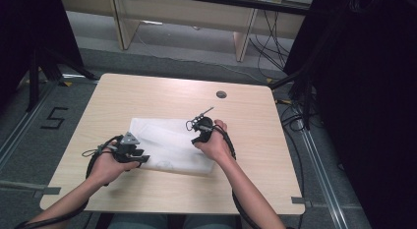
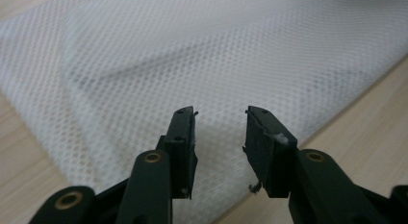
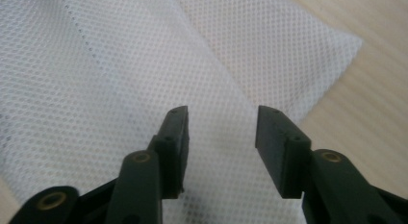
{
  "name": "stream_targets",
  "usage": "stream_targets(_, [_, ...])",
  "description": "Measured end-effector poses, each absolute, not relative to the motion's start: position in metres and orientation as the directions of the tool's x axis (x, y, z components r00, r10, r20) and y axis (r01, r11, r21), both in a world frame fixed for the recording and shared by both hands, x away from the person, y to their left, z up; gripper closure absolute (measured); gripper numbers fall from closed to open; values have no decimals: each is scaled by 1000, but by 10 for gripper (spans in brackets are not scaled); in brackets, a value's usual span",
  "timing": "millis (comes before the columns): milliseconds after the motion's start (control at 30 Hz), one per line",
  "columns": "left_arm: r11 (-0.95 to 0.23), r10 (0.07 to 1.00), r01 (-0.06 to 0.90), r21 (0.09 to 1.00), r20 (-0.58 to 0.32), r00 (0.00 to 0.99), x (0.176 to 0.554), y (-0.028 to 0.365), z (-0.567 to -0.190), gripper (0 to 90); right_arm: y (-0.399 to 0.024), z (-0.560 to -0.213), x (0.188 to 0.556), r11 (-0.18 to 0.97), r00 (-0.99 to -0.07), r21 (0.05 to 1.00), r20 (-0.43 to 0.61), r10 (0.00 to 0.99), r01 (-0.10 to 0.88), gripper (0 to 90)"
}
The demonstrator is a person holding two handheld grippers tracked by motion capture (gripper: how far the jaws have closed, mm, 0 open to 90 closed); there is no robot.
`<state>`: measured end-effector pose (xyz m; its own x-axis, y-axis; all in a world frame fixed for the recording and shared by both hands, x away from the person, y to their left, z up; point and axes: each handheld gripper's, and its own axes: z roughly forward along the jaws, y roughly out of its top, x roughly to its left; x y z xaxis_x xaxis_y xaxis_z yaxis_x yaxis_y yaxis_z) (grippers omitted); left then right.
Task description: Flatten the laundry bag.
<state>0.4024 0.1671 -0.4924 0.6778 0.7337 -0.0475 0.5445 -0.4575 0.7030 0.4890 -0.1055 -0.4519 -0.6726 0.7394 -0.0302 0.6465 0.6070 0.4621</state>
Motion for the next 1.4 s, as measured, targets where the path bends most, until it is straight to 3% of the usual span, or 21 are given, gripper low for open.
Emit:
stream_targets(133, [-513, 665, 484, 709, -27, 746, 398, 150, -496, 657, -101, -460, 501, 622, -689, 469, -41, 724, 627, 488])
stream_targets(467, [-526, 660, 495, 691, -36, 751, 402, 147, -505, 677, -93, -483, 515, 654, -705, 409, -35, 708, 636, 476])
stream_targets(567, [-526, 663, 504, 685, -40, 747, 403, 146, -507, 678, -93, -483, 517, 677, -733, 394, -12, 680, 622, 590])
stream_targets(600, [-526, 663, 504, 685, -40, 747, 403, 146, -507, 678, -93, -483, 517, 677, -733, 394, -12, 680, 622, 590])
stream_targets(700, [-530, 661, 496, 687, -32, 750, 403, 145, -507, 678, -88, -481, 514, 715, -771, 383, -11, 637, 585, 780])
stream_targets(867, [-532, 660, 496, 686, -30, 750, 403, 145, -508, 678, -78, -479, 508, 763, -797, 346, -67, 600, 545, 890])
stream_targets(1000, [-533, 659, 494, 687, -29, 751, 403, 146, -508, 680, -75, -473, 506, 775, -804, 350, -90, 587, 527, 893])
stream_targets(1167, [-486, 659, 440, 756, -14, 752, 396, 139, -494, 773, -76, -454, 503, 761, -795, 400, -116, 595, 511, 893])
stream_targets(1333, [-566, 589, 428, 704, -18, 808, 393, 126, -497, 858, -75, -436, 497, 757, -793, 428, -135, 594, 494, 892])
stream_targets(1400, [-554, 605, 453, 698, -35, 795, 394, 125, -499, 869, -75, -433, 496, 758, -796, 432, -134, 590, 489, 892])
